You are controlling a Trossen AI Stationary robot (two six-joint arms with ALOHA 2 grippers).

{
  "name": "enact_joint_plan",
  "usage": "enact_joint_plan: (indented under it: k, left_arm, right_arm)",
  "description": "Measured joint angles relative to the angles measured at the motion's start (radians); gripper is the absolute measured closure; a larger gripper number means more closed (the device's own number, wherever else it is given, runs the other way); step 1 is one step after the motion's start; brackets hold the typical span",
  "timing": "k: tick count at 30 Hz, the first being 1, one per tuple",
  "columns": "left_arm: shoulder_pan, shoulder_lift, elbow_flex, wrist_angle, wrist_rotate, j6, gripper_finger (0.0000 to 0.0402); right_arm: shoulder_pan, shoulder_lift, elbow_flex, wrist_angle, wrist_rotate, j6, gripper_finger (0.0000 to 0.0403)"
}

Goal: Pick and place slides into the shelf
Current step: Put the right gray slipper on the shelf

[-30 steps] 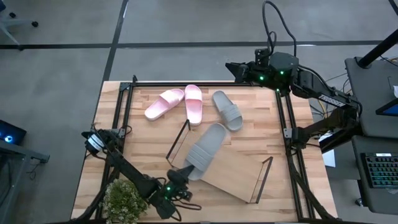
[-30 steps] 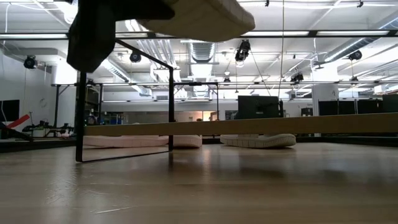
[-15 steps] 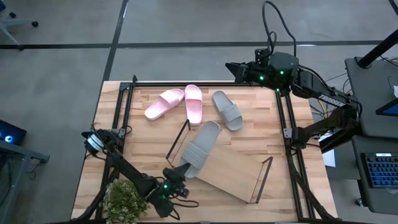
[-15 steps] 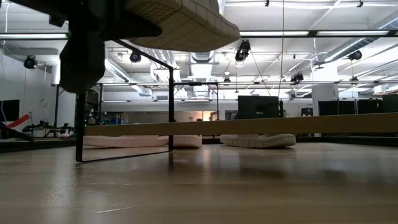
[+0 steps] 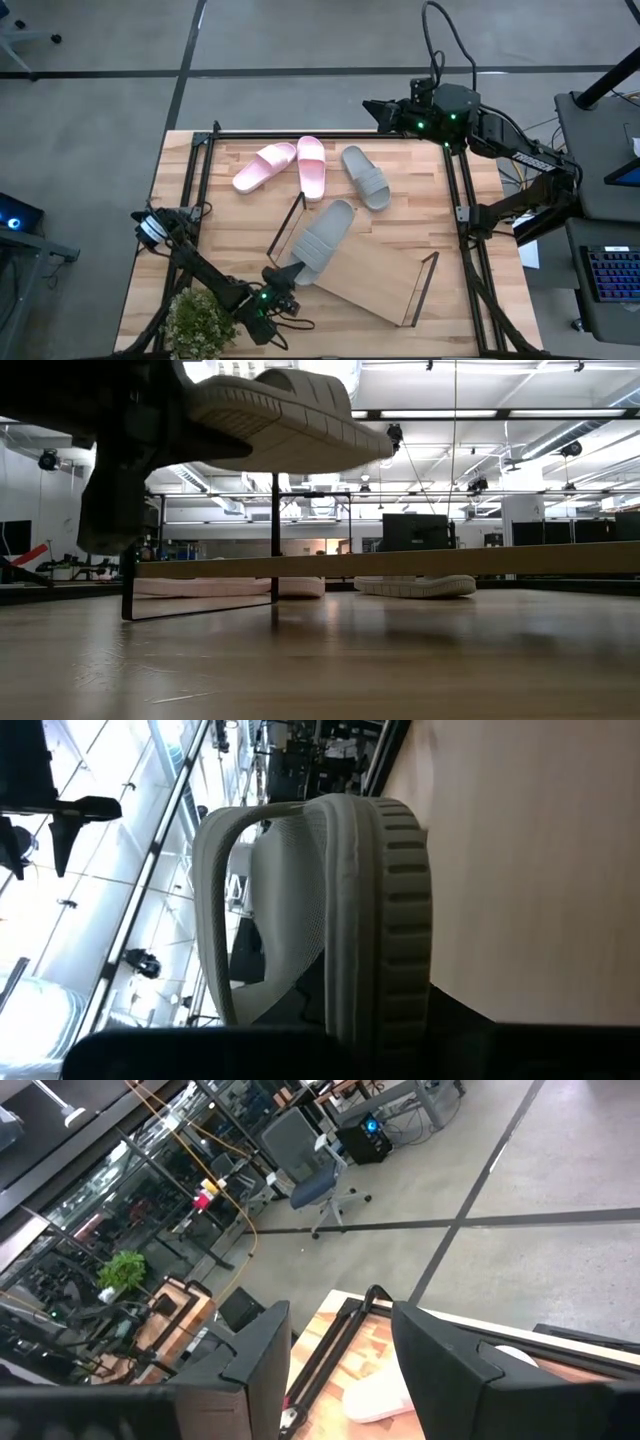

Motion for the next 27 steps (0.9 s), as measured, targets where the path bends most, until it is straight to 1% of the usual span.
enact_joint_plan:
  k: [4,7,19,27]
  left_arm:
    - [-0.002,0.000,-0.012,-0.001,0.001,-0.008,0.0387]
    - [0.000,0.000,-0.025,-0.001,0.001,-0.073,0.0387]
    - [0.000,-0.001,-0.061,0.000,-0.027,-0.078,0.0387]
    - [0.000,-0.001,-0.061,0.000,0.000,-0.132,0.0387]
  right_arm:
    - [0.000,0.000,0.000,0.000,0.000,0.000,0.0235]
    - [0.000,0.000,0.000,0.000,0.000,-0.001,0.0234]
    - [0.000,0.000,0.000,0.000,0.000,0.000,0.0237]
    - [0.000,0.000,0.000,0.000,0.000,-0.001,0.0240]
